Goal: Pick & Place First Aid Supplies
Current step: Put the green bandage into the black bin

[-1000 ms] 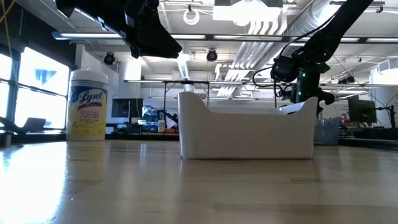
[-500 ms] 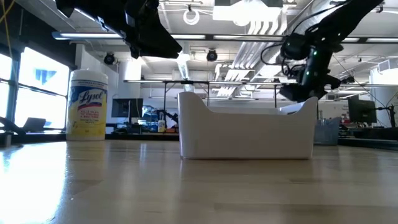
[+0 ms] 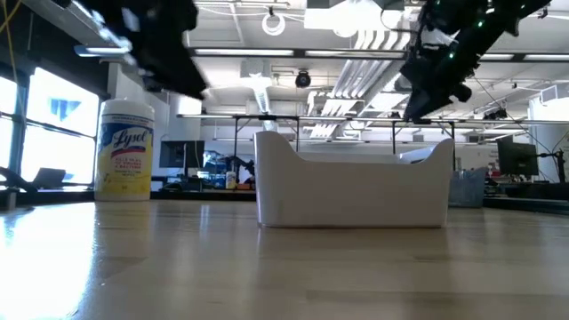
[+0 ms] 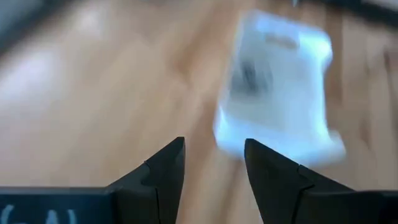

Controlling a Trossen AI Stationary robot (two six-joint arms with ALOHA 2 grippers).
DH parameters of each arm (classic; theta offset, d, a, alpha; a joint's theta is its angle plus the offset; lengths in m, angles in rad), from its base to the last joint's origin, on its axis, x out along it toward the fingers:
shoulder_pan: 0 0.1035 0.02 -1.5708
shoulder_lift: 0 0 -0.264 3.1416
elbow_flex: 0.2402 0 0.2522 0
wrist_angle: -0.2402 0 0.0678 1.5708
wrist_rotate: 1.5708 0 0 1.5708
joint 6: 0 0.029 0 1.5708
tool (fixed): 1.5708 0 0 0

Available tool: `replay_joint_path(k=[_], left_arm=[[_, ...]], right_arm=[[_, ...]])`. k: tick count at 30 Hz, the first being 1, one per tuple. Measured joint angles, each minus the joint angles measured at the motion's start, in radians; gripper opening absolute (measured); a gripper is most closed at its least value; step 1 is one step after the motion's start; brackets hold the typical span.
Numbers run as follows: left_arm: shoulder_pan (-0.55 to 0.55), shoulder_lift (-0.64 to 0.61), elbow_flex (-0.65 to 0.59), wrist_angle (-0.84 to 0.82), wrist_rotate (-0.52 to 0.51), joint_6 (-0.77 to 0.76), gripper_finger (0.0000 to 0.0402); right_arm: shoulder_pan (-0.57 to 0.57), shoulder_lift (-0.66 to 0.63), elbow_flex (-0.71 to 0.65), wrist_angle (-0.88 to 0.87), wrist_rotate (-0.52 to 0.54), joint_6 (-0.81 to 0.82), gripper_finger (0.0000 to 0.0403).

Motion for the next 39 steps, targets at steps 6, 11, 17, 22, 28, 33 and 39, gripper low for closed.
replay_joint_path(k=[6, 11, 17, 22, 28, 33, 39], left_arm=[[-0.161, -0.034, 0.000, -0.303, 0.143, -0.443, 0.0165], [-0.354, -0.025, 0.000, -0.348, 0.257, -0.807, 0.0165], [-0.592, 0.010, 0.000, -0.376, 0.252, -1.124, 0.0165], [-0.700, 0.123, 0.000, -0.451, 0.387, -1.372, 0.0165], [-0.729, 0.233, 0.000, -0.447, 0.558, -1.478, 0.0165], [-0.727, 0.260, -0.002, -0.459, 0.510, -1.476, 0.0165], [-0.727, 0.261, -0.065, -0.451, 0.537, -1.514, 0.0165]], right_arm=[[0.123, -0.033, 0.000, 0.057, 0.041, 0.001, 0.0126], [0.167, -0.033, 0.000, 0.126, 0.077, -0.013, 0.0126], [0.172, -0.032, 0.000, 0.133, 0.078, -0.015, 0.0126], [0.172, -0.032, 0.000, 0.133, 0.078, -0.015, 0.0126], [0.172, -0.032, 0.000, 0.134, 0.078, -0.014, 0.0126], [0.172, -0.032, 0.000, 0.133, 0.078, -0.010, 0.0126], [0.172, -0.032, 0.000, 0.133, 0.076, 0.001, 0.0126]])
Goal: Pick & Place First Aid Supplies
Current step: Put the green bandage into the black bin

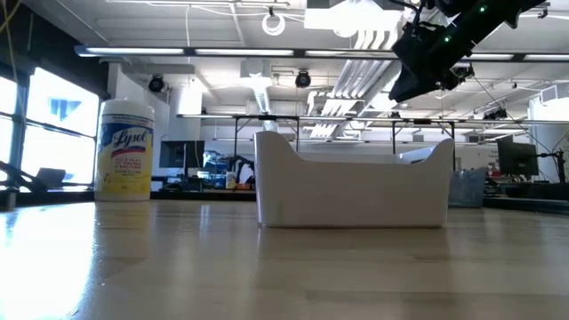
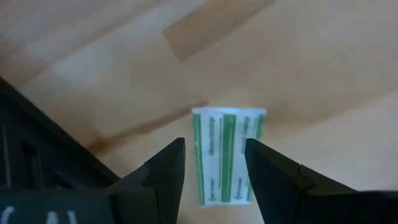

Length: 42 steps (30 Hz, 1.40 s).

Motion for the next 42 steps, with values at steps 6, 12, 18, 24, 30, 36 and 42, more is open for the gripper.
replay_joint_path(k=[6, 12, 18, 24, 30, 36, 42], left_arm=[[0.000, 0.000, -0.038, 0.026, -0.003, -0.015, 0.0165], [0.000, 0.002, -0.068, 0.061, -0.027, -0.017, 0.0164], [0.001, 0.048, -0.067, 0.049, 0.027, 0.019, 0.0120], [-0.001, 0.056, -0.069, 0.033, 0.003, 0.020, 0.0068], [0.000, 0.057, -0.069, 0.008, -0.005, 0.059, 0.0050], [-0.002, 0.033, -0.037, -0.033, -0.071, 0.083, 0.0041], [0.000, 0.013, 0.053, -0.115, -0.287, 0.171, 0.0011]], right_arm=[[0.000, 0.000, 0.000, 0.000, 0.000, 0.011, 0.0126], [0.000, 0.000, 0.000, -0.001, 0.000, 0.012, 0.0126], [0.000, 0.000, 0.000, -0.009, -0.001, 0.011, 0.0126], [0.000, 0.000, 0.000, -0.009, -0.001, 0.011, 0.0126], [0.000, 0.000, 0.000, -0.012, -0.003, 0.012, 0.0126], [0.000, 0.000, 0.000, -0.020, -0.013, 0.013, 0.0126], [0.000, 0.000, 0.000, -0.023, -0.013, 0.014, 0.0126]])
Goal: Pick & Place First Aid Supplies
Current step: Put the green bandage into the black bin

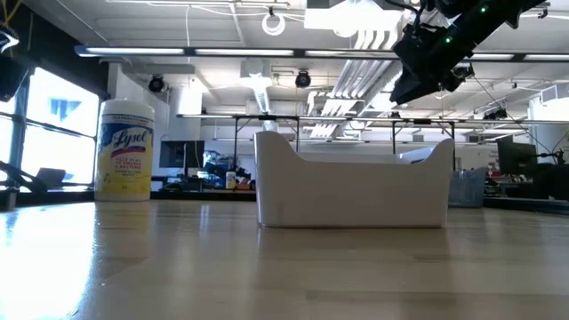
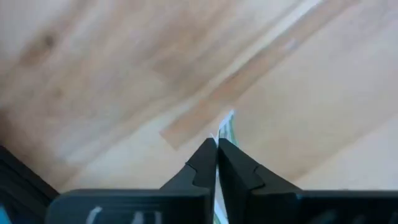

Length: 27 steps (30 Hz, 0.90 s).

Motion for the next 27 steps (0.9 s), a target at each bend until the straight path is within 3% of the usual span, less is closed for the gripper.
replay_joint_path(k=[7, 10, 15, 21, 24, 27], left_arm=[[0.001, 0.000, 0.086, -0.052, -0.211, 0.072, 0.0003], [0.023, -0.001, 0.127, -0.089, -0.348, 0.077, 0.0002], [0.104, -0.022, 0.167, -0.118, -0.605, 0.136, 0.0001], [0.288, -0.069, 0.172, 0.034, -0.775, 0.434, 0.0001], [0.380, -0.074, 0.173, 0.204, -0.840, 0.636, 0.0001], [0.459, -0.074, 0.173, 0.401, -0.836, 0.857, 0.0001]], right_arm=[[0.002, 0.000, 0.000, 0.000, -0.060, -0.008, 0.0126], [0.022, 0.001, 0.000, 0.002, -0.083, -0.034, 0.0126], [0.108, 0.037, 0.000, 0.065, -0.258, -0.072, 0.0126], [0.267, 0.184, 0.000, 0.278, -0.405, -0.071, 0.0126], [0.326, 0.288, 0.000, 0.414, -0.509, -0.033, 0.0130], [0.359, 0.386, 0.000, 0.558, -0.590, 0.022, 0.0145]])
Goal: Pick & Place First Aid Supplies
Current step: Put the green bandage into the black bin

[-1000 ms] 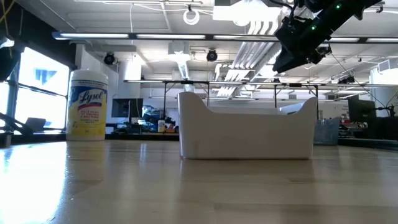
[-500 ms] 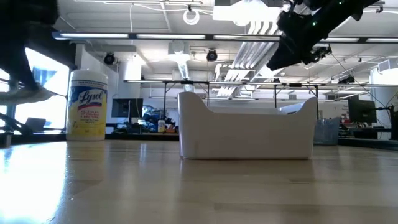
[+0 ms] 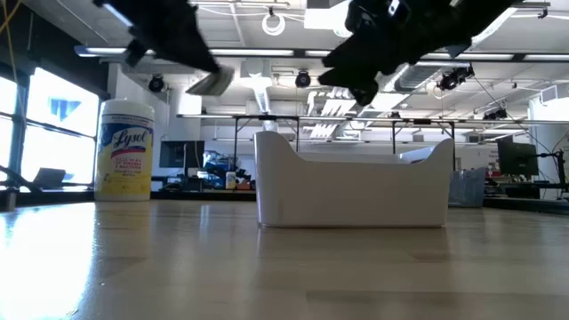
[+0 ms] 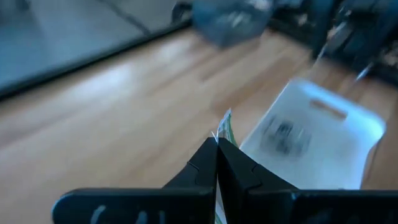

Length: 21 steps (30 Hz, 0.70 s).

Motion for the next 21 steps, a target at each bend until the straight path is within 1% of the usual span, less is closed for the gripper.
replay_joint_path(k=[4, 8, 13, 15, 17, 19, 21], left_arm=[[0.072, 0.000, 0.000, 0.245, 0.016, 0.257, 0.0001], [0.119, 0.000, 0.000, 0.408, 0.025, 0.417, 0.0001], [0.168, 0.025, 0.000, 0.484, 0.041, 0.471, 0.0001], [0.187, 0.048, 0.000, 0.542, 0.044, 0.489, 0.0001], [0.203, 0.076, 0.001, 0.601, 0.066, 0.522, 0.0001], [0.220, 0.105, 0.001, 0.656, 0.108, 0.546, 0.0001], [0.231, 0.126, 0.001, 0.682, 0.140, 0.558, 0.0001]], right_arm=[[0.005, 0.084, 0.000, 0.137, -0.008, 0.016, 0.0179], [-0.007, 0.121, 0.000, 0.271, 0.020, 0.059, 0.0200], [-0.010, 0.163, 0.000, 0.409, 0.037, 0.138, 0.0204], [-0.010, 0.182, 0.000, 0.449, 0.044, 0.155, 0.0204], [-0.010, 0.202, 0.000, 0.481, 0.078, 0.167, 0.0204], [-0.011, 0.217, 0.000, 0.489, 0.128, 0.180, 0.0204], [-0.017, 0.226, 0.000, 0.488, 0.162, 0.185, 0.0204]])
